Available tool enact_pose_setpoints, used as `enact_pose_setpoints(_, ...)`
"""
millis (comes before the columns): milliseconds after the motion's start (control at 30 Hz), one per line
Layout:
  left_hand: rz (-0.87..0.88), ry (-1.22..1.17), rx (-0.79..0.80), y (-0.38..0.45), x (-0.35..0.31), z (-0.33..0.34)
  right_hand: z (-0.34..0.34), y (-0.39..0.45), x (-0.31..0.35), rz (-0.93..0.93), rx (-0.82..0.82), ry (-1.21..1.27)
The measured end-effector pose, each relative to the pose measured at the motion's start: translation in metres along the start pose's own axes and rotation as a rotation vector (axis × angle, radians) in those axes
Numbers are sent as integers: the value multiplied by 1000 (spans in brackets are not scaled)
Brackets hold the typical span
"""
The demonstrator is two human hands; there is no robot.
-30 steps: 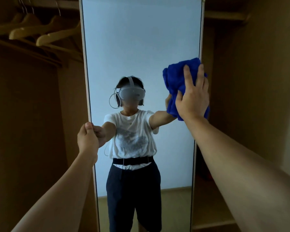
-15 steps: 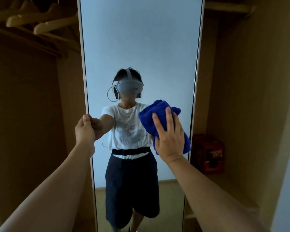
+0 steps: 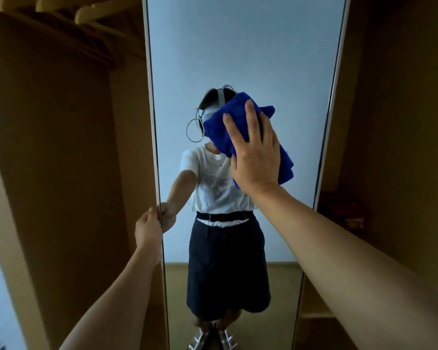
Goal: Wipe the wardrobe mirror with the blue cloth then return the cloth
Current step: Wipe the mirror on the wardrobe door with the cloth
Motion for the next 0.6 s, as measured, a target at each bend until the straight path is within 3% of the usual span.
enact_pose_setpoints(200, -96, 52, 40, 9, 55, 2, 22, -36, 40, -169, 31, -24)
enact_pose_setpoints(500, 78, 40, 154, 17, 79, -9, 60, -129, 94, -274, 146, 23)
enact_pose_setpoints(600, 65, 74, 184, 17, 106, -16, 65, -157, 98, -303, 155, 30)
Point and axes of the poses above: each hand's wrist, its own y-axis towards the middle knuckle, its own z-axis out of the palm, x = y × z, the point moved 3 cm from there along y, towards the middle knuckle, and after that the axes turned 6 degrees about y, right-handed, at the moved point
